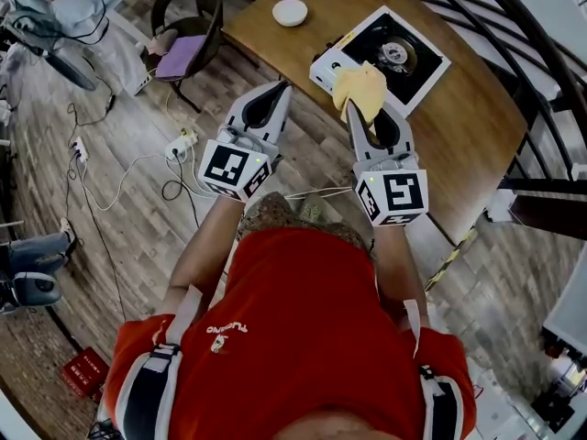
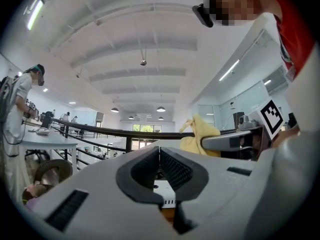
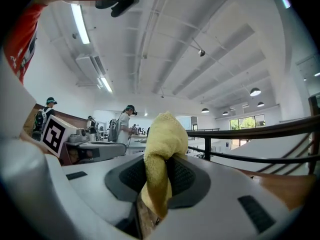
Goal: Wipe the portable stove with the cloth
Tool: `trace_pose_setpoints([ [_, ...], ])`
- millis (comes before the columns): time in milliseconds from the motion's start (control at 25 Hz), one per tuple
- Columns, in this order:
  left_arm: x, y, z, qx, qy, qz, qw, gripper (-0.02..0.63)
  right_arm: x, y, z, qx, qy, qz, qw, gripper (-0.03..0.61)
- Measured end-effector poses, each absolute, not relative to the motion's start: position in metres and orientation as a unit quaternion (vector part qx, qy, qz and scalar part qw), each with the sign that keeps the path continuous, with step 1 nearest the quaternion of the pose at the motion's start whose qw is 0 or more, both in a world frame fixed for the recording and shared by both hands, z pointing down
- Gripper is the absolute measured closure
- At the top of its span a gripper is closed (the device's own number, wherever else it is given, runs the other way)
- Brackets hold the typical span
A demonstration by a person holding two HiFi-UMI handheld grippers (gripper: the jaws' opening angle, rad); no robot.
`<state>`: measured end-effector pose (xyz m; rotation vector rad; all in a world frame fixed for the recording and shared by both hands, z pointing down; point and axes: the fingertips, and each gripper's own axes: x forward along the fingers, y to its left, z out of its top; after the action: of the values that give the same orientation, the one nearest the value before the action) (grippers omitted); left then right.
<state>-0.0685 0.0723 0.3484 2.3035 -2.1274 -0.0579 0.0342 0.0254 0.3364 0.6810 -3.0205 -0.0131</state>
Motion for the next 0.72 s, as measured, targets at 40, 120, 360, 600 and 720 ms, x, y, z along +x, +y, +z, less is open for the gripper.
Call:
trace_pose_setpoints([
  [40,-0.072,0.067,0.352,0.735,-0.678,-0.015,0.007,0.603,0.03,0.02,0.339,0.223,-0.974,0.0,0.029,0.466],
  [120,-0.076,0.056,0.36,0.737,-0.675,-0.005,0.016,0.603,0.022,0.011,0.345,0.23,-0.972,0.005,0.042,0.466],
  [360,-0.091,0.016,0.39,0.751,-0.658,0.013,0.054,0.598,0.001,-0.018,0.367,0.254,-0.963,0.018,0.083,0.466],
  [600,-0.108,-0.03,0.428,0.775,-0.622,0.04,0.107,0.518,-0.023,-0.047,0.396,0.291,-0.947,0.046,0.126,0.466],
  [720,-0.113,-0.051,0.445,0.788,-0.598,0.058,0.137,0.5,-0.031,-0.061,0.407,0.309,-0.937,0.066,0.151,0.466],
])
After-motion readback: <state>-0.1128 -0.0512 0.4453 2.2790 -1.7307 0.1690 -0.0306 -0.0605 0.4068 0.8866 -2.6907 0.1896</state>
